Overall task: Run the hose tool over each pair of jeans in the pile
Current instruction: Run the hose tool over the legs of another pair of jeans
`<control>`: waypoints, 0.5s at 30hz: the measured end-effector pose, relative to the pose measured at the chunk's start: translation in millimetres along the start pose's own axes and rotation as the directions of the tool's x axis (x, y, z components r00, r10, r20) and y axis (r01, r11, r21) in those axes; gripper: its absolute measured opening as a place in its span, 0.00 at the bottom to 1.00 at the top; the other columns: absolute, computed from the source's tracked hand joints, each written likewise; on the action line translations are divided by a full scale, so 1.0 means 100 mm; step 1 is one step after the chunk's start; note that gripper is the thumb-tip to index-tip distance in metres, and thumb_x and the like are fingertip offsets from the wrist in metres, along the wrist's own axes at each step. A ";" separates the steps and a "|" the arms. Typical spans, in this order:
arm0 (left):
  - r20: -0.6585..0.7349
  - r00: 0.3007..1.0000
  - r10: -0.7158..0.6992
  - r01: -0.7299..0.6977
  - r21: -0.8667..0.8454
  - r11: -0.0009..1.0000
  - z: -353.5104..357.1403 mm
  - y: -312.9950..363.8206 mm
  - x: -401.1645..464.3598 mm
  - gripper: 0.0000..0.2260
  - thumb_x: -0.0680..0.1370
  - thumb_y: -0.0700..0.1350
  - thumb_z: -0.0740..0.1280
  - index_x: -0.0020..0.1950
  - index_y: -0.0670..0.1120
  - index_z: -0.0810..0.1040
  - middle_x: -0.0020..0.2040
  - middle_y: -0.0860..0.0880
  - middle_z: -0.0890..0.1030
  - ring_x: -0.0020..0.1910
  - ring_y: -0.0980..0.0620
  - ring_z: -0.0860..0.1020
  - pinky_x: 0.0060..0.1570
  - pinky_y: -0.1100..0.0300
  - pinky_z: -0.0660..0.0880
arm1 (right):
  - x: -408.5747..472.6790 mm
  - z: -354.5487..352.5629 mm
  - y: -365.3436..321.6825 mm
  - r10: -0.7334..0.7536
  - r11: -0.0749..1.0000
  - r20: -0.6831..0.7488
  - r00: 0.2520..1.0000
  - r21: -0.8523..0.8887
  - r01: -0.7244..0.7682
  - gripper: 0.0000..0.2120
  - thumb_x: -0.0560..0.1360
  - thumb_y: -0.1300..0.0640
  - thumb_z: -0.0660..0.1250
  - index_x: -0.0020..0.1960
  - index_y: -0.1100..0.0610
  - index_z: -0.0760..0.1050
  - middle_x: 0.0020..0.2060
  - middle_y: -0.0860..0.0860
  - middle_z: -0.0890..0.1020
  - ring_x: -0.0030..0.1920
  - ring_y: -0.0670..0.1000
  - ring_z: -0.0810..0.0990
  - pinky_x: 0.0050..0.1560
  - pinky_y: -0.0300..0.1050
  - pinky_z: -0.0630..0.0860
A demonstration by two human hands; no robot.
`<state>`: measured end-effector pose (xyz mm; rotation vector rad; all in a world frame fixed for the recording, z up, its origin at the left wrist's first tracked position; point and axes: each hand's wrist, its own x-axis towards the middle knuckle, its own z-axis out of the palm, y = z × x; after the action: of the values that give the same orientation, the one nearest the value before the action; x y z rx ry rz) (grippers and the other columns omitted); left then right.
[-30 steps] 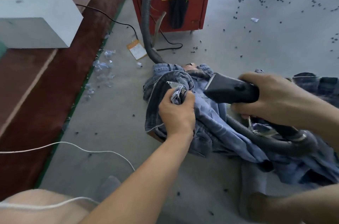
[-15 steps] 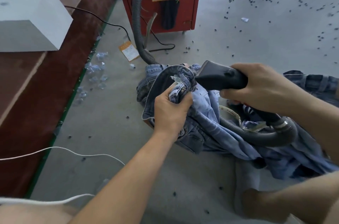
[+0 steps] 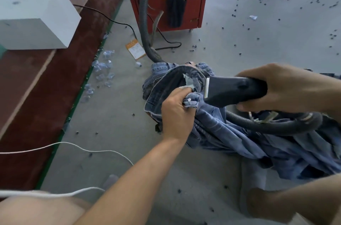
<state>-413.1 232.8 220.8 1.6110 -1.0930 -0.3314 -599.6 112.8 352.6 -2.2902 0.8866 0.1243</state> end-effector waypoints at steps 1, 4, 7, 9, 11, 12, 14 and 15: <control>0.016 1.000 0.019 -0.019 0.031 0.999 0.01 -0.01 -0.01 0.12 0.74 0.28 0.68 0.37 0.44 0.74 0.37 0.59 0.72 0.37 0.61 0.70 0.43 0.69 0.67 | -0.01 0.02 -0.02 -0.010 0.999 0.043 0.999 -0.031 0.011 0.12 0.70 0.47 0.77 0.53 0.42 0.80 0.34 0.45 0.84 0.30 0.45 0.83 0.34 0.42 0.82; 0.073 0.994 0.086 -0.095 0.118 0.988 0.01 -0.03 -0.03 0.09 0.73 0.27 0.71 0.48 0.36 0.84 0.46 0.47 0.82 0.46 0.53 0.79 0.49 0.65 0.74 | 0.05 0.11 -0.07 -0.078 0.993 0.100 0.992 -0.084 0.087 0.12 0.71 0.48 0.75 0.53 0.39 0.80 0.35 0.42 0.83 0.32 0.42 0.81 0.35 0.35 0.76; 0.073 0.986 0.147 -0.155 0.132 0.979 -0.01 -0.03 -0.05 0.13 0.71 0.26 0.73 0.52 0.38 0.86 0.50 0.47 0.84 0.49 0.50 0.82 0.51 0.59 0.79 | 0.08 0.08 -0.10 -0.101 0.994 0.102 0.990 -0.027 0.105 0.12 0.70 0.47 0.75 0.52 0.38 0.79 0.34 0.42 0.84 0.30 0.42 0.81 0.31 0.33 0.76; 0.073 0.982 0.172 -0.182 0.164 0.970 -0.02 -0.02 -0.04 0.14 0.71 0.25 0.73 0.51 0.38 0.86 0.50 0.47 0.84 0.48 0.50 0.82 0.51 0.57 0.79 | 0.06 -0.02 -0.06 -0.068 0.998 0.099 0.993 -0.004 0.068 0.11 0.71 0.48 0.76 0.51 0.37 0.79 0.33 0.44 0.84 0.28 0.44 0.82 0.31 0.41 0.81; 0.072 0.980 0.185 -0.196 0.203 0.959 -0.01 -0.02 -0.04 0.13 0.71 0.24 0.71 0.51 0.37 0.85 0.49 0.46 0.83 0.47 0.50 0.81 0.51 0.59 0.78 | 0.04 -0.09 0.00 -0.025 0.998 0.115 0.993 -0.057 0.032 0.12 0.71 0.49 0.77 0.52 0.39 0.79 0.33 0.44 0.84 0.29 0.44 0.82 0.32 0.47 0.82; 0.078 0.980 0.183 -0.196 0.218 0.956 0.00 -0.02 -0.04 0.13 0.71 0.24 0.70 0.50 0.37 0.85 0.48 0.46 0.83 0.47 0.50 0.81 0.51 0.61 0.77 | 0.03 -0.08 0.01 -0.013 0.994 0.128 0.992 -0.104 0.026 0.12 0.71 0.49 0.77 0.51 0.39 0.79 0.34 0.42 0.84 0.30 0.42 0.81 0.32 0.46 0.81; 0.098 0.979 0.177 -0.196 0.242 0.950 -0.01 -0.03 -0.05 0.13 0.71 0.24 0.69 0.50 0.37 0.84 0.48 0.46 0.82 0.46 0.50 0.79 0.49 0.66 0.74 | 0.04 0.03 -0.02 -0.018 0.980 0.147 0.989 -0.193 0.047 0.11 0.70 0.49 0.76 0.50 0.38 0.79 0.37 0.37 0.82 0.36 0.40 0.80 0.37 0.42 0.77; 0.107 0.978 0.178 -0.199 0.246 0.949 -0.02 -0.04 -0.06 0.13 0.71 0.24 0.69 0.49 0.37 0.84 0.47 0.47 0.82 0.45 0.50 0.79 0.48 0.66 0.73 | 0.05 0.10 -0.06 -0.037 0.975 0.142 0.989 -0.211 0.066 0.11 0.70 0.48 0.76 0.49 0.39 0.78 0.38 0.36 0.82 0.39 0.39 0.79 0.39 0.41 0.76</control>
<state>-412.9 238.2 216.0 1.7124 -1.3892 -0.1350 -590.6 118.9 346.3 -2.4684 0.7737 0.3674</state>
